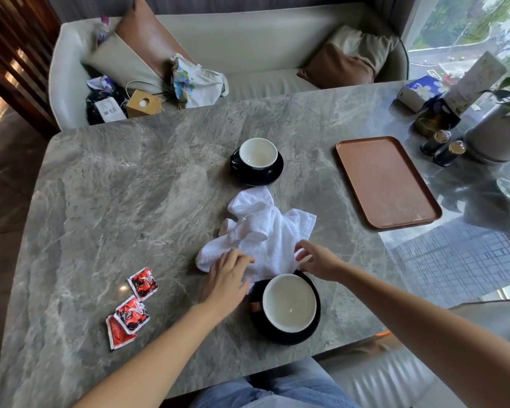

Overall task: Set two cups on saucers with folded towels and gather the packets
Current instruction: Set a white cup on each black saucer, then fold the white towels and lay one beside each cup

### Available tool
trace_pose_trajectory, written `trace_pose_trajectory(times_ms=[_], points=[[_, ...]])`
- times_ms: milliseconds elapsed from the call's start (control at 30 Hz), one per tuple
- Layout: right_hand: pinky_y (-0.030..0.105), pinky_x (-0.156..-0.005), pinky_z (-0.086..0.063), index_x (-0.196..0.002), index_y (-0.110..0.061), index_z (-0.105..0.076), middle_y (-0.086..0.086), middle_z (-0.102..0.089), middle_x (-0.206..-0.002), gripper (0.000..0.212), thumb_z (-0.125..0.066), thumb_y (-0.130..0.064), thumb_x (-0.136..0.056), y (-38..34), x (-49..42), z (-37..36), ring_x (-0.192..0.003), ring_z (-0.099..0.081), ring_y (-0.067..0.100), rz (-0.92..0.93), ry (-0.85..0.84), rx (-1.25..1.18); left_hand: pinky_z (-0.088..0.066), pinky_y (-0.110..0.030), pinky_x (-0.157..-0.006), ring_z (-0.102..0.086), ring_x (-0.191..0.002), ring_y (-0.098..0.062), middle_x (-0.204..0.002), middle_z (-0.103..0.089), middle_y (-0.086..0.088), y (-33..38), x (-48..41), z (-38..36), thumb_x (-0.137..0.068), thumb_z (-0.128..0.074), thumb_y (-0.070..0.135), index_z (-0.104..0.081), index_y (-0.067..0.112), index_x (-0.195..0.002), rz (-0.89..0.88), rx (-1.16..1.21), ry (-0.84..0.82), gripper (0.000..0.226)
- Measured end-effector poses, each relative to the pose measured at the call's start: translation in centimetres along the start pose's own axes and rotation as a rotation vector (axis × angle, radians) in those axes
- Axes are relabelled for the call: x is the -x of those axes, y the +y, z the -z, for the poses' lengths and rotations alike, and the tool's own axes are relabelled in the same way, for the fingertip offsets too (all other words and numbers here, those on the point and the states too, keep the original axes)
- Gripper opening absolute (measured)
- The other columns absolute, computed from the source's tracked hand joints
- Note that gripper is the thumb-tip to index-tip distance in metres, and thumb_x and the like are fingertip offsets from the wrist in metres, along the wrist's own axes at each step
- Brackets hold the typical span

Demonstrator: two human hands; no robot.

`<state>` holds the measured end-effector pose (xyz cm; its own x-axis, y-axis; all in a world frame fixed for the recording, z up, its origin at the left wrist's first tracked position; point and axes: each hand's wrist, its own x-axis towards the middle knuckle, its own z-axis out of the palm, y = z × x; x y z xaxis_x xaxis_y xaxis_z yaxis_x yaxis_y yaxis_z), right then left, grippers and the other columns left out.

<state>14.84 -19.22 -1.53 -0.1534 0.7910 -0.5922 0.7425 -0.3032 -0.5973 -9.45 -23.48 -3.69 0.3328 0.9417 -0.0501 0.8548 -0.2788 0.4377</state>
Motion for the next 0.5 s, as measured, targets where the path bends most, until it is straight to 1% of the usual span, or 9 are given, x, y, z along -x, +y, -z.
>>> trace_pose_trajectory(times_ms=[33, 100, 167, 233, 300, 367, 433, 500], points=[[0.033, -0.076, -0.051, -0.112, -0.013, -0.053, 0.007, -0.061, -0.107, 0.030, -0.058, -0.003, -0.084, -0.3, -0.3, -0.3, -0.089, -0.061, 0.020, 0.005, -0.010, -0.019, -0.040, -0.032, -0.093, -0.045, -0.113, -0.017, -0.120, -0.042, 0.004, 0.2, -0.4, -0.3, -0.079, -0.062, 0.030, -0.044, 0.027, -0.123, 0.012, -0.067, -0.052, 0.048], [0.029, -0.073, -0.050, -0.114, -0.010, -0.054, 0.011, -0.060, -0.109, 0.033, -0.057, 0.001, -0.084, -1.4, -0.9, -0.6, -0.089, -0.058, 0.019, 0.026, -0.019, -0.103, -0.036, -0.034, -0.099, -0.038, -0.122, -0.020, -0.129, -0.036, 0.003, 0.5, -1.3, -0.9, -0.076, -0.065, 0.043, -0.033, 0.028, -0.132, 0.103, -0.152, -0.128, 0.065], [0.024, -0.072, -0.048, -0.118, -0.006, -0.055, 0.012, -0.058, -0.107, 0.039, -0.050, 0.008, -0.082, -2.6, -1.7, -0.5, -0.090, -0.056, 0.018, 0.081, -0.016, -0.134, -0.034, -0.036, -0.102, -0.035, -0.128, -0.021, -0.135, -0.035, 0.001, 0.6, -2.1, -1.2, -0.073, -0.068, 0.049, -0.030, 0.026, -0.135, 0.206, -0.179, -0.171, 0.077], [0.026, -0.082, -0.049, -0.124, -0.005, -0.053, 0.013, -0.058, -0.111, 0.047, -0.048, 0.013, -0.081, -3.6, -2.2, -0.4, -0.097, -0.057, 0.020, 0.165, -0.019, -0.090, -0.033, -0.037, -0.103, -0.034, -0.131, -0.022, -0.139, -0.036, 0.000, 0.6, -2.9, -1.2, -0.071, -0.068, 0.051, -0.030, 0.023, -0.135, 0.273, -0.190, -0.189, 0.080], [0.028, -0.095, -0.045, -0.128, -0.007, -0.049, 0.012, -0.057, -0.120, 0.054, -0.050, 0.013, -0.079, -4.1, -2.8, -0.2, -0.110, -0.055, 0.021, 0.257, -0.032, 0.016, -0.034, -0.037, -0.104, -0.036, -0.132, -0.021, -0.140, -0.040, 0.000, 0.5, -3.5, -1.1, -0.073, -0.067, 0.051, -0.034, 0.023, -0.132, 0.309, -0.159, -0.175, 0.073], [0.032, -0.100, -0.040, -0.132, -0.011, -0.046, 0.009, -0.053, -0.126, 0.059, -0.055, 0.009, -0.077, -4.2, -3.4, -0.2, -0.115, -0.051, 0.021, 0.321, -0.040, 0.161, -0.036, -0.037, -0.102, -0.038, -0.130, -0.021, -0.138, -0.044, 0.001, 0.3, -4.1, -0.8, -0.079, -0.063, 0.046, -0.039, 0.022, -0.125, 0.339, -0.093, -0.147, 0.056], [0.036, -0.100, -0.037, -0.136, -0.017, -0.039, 0.007, -0.046, -0.128, 0.067, -0.062, 0.000, -0.075, -4.1, -4.1, -0.4, -0.115, -0.043, 0.024, 0.327, -0.035, 0.270, -0.040, -0.038, -0.097, -0.044, -0.124, -0.022, -0.131, -0.051, 0.001, 0.1, -4.7, -0.3, -0.085, -0.057, 0.039, -0.046, 0.020, -0.115, 0.354, -0.014, -0.127, 0.037], [0.036, -0.096, -0.039, -0.136, -0.022, -0.035, 0.005, -0.040, -0.125, 0.074, -0.068, -0.007, -0.071, -3.9, -4.7, -0.7, -0.112, -0.037, 0.024, 0.319, -0.009, 0.312, -0.045, -0.040, -0.089, -0.053, -0.111, -0.024, -0.116, -0.060, -0.002, 0.1, -5.3, 0.3, -0.089, -0.052, 0.031, -0.052, 0.015, -0.098, 0.368, 0.128, -0.089, 0.018]])
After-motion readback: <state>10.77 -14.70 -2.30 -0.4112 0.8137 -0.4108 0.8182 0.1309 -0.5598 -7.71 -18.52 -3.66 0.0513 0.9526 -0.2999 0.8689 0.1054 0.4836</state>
